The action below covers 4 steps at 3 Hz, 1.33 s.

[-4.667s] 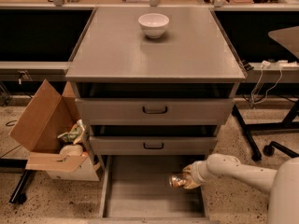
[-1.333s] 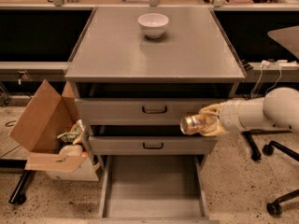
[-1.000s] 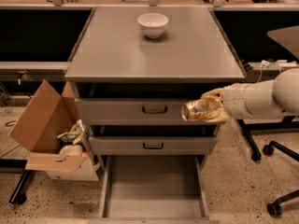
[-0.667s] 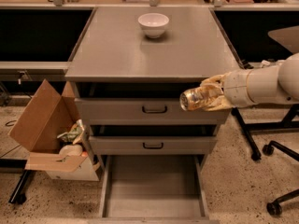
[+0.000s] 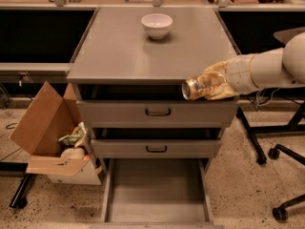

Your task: Pick orange can from bottom drawer and place on counter

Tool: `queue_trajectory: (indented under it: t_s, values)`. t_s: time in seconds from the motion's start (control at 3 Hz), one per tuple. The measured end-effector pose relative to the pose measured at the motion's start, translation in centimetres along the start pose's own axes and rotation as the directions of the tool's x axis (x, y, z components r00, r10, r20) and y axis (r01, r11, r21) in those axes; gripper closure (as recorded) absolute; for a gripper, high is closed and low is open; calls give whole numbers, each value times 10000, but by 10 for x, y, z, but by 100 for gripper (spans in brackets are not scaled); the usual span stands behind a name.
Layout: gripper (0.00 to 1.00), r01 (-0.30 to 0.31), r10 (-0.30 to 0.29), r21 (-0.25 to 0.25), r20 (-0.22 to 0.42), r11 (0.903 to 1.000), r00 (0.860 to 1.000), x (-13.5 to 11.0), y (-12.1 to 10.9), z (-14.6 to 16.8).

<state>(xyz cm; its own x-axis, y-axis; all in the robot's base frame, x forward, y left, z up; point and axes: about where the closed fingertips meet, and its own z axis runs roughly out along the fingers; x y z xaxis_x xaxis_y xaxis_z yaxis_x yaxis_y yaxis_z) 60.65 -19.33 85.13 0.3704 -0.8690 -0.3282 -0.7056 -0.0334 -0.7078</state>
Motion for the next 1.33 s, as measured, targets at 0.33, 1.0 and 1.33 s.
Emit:
queue_trajectory:
  t_s: [0.33, 1.0, 1.33]
  values:
    - [100, 151, -151, -25, 73, 9999, 9999, -20, -44, -9]
    - [100, -707, 709, -51, 405, 9975, 9967, -24, -107, 13]
    - [100, -1503, 1507, -130, 373, 9885, 9879, -9, -128, 37]
